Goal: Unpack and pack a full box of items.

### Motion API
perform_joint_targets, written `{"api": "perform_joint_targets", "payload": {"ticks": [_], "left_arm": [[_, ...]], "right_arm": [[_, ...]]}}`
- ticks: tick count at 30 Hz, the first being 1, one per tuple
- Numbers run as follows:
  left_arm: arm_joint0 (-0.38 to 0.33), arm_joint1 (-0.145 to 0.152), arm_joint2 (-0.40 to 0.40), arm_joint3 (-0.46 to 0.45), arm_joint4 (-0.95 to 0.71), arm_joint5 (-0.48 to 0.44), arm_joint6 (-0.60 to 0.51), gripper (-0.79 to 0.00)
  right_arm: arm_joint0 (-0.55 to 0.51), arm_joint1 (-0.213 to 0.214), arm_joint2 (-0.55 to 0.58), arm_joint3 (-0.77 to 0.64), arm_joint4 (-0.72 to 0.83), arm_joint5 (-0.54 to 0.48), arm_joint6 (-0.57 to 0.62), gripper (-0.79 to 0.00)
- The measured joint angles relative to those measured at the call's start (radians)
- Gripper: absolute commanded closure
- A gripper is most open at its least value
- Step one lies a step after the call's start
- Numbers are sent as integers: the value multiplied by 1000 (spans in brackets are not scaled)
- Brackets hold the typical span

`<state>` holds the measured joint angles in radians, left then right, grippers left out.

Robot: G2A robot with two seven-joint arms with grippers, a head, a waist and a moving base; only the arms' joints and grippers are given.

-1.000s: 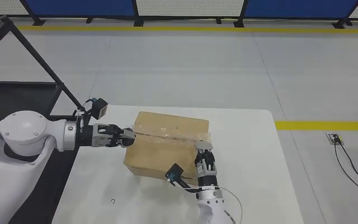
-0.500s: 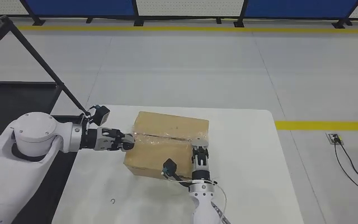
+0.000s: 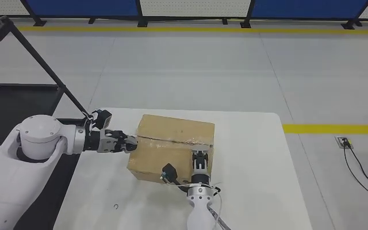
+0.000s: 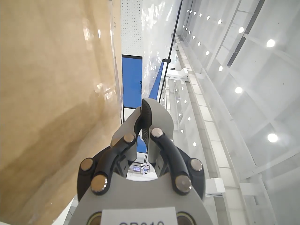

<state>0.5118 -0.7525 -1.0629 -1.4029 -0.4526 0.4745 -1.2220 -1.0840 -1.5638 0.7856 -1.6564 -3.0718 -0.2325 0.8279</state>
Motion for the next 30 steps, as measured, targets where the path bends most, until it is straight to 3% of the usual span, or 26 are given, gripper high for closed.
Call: {"api": "perform_joint_targets", "payload": {"ticks": [6,17,30], "left_arm": [[-26,-8,25,33,9,-9,-13,0],[-13,-8,22,27,2,-17,7,0],[-13,-3,18,36,4,20,-12,0]], "right_arm": [[-23,-3,2,-38,0,-16,-12,0],[-30,-3,12,-41,9,-16,-23,0],[8,-49,2,-45,50,-262,42,0]]}}
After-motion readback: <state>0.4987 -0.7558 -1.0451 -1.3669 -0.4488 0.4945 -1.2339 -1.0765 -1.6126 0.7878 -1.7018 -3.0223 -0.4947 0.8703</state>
